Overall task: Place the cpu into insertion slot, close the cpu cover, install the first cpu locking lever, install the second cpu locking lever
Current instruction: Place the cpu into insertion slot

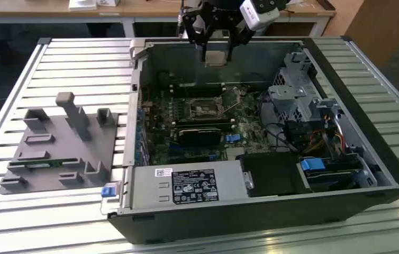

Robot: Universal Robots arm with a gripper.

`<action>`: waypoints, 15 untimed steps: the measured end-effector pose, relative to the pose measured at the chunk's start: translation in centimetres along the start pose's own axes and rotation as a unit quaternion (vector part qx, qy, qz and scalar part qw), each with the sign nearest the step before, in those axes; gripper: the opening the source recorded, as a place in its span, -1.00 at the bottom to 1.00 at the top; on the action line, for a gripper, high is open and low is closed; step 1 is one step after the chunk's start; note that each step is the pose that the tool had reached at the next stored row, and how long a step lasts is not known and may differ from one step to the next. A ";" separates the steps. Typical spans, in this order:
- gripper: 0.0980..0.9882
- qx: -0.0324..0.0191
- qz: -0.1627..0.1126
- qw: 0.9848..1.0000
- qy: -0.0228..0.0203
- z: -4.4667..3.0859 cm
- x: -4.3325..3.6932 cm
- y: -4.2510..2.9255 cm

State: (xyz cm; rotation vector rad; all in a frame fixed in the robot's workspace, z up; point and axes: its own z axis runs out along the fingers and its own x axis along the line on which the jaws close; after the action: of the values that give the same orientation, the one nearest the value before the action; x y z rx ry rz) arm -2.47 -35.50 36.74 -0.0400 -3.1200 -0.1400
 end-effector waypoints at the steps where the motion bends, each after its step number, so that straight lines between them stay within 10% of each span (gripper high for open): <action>1: 0.00 0.000 0.000 1.000 0.000 0.00 0.00 0.00; 15: 0.00 0.000 0.006 1.000 -0.001 0.00 0.00 0.00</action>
State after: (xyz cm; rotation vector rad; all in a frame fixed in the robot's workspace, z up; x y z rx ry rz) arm -2.46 -35.49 36.74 -0.0578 -3.1203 -0.1403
